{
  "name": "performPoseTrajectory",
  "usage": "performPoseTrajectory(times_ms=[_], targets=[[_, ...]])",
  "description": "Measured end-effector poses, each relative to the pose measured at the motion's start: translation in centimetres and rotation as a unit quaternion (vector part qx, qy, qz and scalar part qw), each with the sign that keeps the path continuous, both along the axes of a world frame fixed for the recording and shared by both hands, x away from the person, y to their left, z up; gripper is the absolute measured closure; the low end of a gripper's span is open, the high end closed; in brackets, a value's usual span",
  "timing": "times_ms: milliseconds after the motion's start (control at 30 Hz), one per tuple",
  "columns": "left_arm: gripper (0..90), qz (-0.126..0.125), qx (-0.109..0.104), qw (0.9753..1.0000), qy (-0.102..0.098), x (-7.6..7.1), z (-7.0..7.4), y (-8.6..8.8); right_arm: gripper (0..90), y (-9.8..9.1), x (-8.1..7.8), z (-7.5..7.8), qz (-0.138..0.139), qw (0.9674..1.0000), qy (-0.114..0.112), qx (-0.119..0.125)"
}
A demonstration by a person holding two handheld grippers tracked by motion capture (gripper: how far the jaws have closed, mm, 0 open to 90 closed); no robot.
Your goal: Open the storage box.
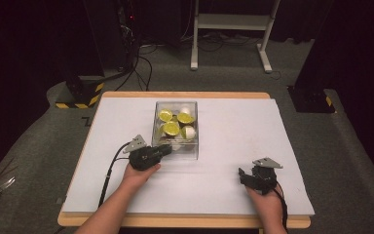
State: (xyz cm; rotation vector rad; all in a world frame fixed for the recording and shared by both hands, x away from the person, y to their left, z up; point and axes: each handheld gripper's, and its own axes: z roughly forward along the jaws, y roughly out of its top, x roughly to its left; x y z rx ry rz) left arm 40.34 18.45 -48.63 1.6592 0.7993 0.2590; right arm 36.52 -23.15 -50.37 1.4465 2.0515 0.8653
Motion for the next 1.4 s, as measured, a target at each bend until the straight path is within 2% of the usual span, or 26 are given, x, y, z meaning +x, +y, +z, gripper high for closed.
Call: performPoseTrajectory(times_ms=[167, 300, 600, 800, 1033, 1400], targets=[[79.3, -0.009, 0.01, 0.9999, -0.005, 0.1, 0.1, 0.2, 28.0, 0.0, 0.0, 0.0, 0.0, 1.0, 0.0, 0.001], [79.4, -0.018, 0.006, 0.9998, -0.003, 0.2, 0.1, 0.3, 28.0, 0.0, 0.0, 0.0, 0.0, 1.0, 0.0, 0.001], [79.4, -0.019, 0.009, 0.9998, -0.004, -0.2, 0.2, 0.3, 28.0, 0.0, 0.0, 0.0, 0.001, 1.0, 0.0, 0.002], [79.4, -0.019, 0.001, 0.9998, -0.002, -0.6, 0.0, 0.4, 28.0, 0.0, 0.0, 0.0, 0.0, 1.0, 0.0, 0.001], [79.4, -0.023, 0.004, 0.9997, -0.001, -0.8, 0.1, 0.4, 28.0, 0.0, 0.0, 0.0, 0.0, 1.0, 0.0, 0.001], [80.3, -0.026, -0.003, 0.9996, -0.002, -1.4, 0.0, 0.5, 28.0, 0.0, 0.0, 0.0, 0.0, 1.0, 0.0, 0.001]])
